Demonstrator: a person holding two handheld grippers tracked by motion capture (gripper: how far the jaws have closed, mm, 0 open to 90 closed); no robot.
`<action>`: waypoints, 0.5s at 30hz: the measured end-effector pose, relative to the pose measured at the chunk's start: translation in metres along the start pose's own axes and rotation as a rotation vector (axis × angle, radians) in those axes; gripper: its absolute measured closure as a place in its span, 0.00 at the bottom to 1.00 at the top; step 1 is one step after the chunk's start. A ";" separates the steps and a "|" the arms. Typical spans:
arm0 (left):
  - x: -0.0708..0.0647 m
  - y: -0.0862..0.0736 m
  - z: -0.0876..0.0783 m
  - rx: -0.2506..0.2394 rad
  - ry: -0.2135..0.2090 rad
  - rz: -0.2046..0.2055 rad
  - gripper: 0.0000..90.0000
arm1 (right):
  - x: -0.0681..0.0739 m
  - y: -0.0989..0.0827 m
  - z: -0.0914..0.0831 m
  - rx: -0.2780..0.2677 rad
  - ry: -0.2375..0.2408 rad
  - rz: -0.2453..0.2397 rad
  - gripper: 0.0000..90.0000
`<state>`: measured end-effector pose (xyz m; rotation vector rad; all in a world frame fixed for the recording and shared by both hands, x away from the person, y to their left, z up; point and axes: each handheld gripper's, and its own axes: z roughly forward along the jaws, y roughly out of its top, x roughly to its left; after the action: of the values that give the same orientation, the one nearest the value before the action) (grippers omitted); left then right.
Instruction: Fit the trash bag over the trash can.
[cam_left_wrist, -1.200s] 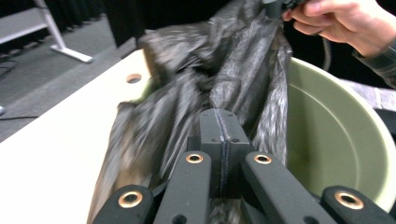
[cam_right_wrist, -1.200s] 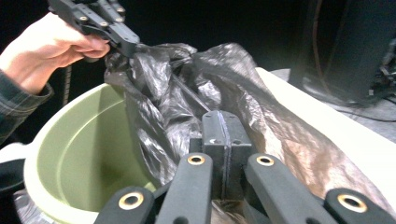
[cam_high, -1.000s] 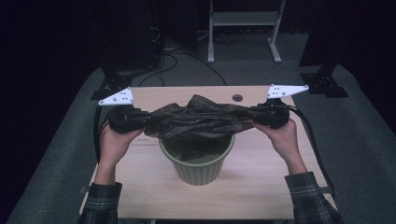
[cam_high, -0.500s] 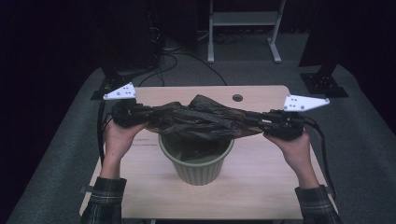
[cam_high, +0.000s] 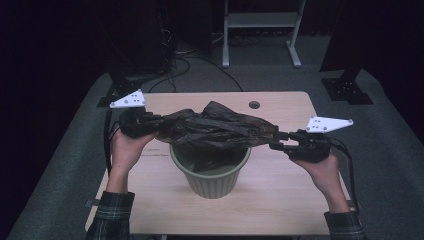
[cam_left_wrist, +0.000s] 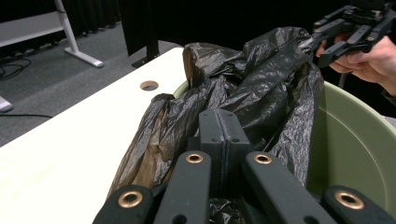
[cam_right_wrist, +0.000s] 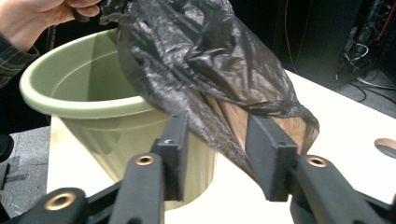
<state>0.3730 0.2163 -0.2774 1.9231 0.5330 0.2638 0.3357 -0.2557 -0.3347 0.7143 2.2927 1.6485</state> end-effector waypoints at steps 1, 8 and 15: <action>0.000 0.000 0.000 0.001 -0.001 0.000 1.00 | -0.002 0.002 0.004 0.001 0.016 0.006 0.58; -0.003 0.000 0.002 -0.001 -0.019 0.005 1.00 | 0.010 0.020 0.031 -0.002 0.119 -0.028 0.85; 0.005 0.000 -0.005 -0.011 0.025 -0.021 1.00 | 0.016 0.021 0.027 0.041 0.195 -0.039 0.99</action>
<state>0.3748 0.2230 -0.2759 1.9051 0.5666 0.2775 0.3397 -0.2203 -0.3229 0.5340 2.4622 1.7268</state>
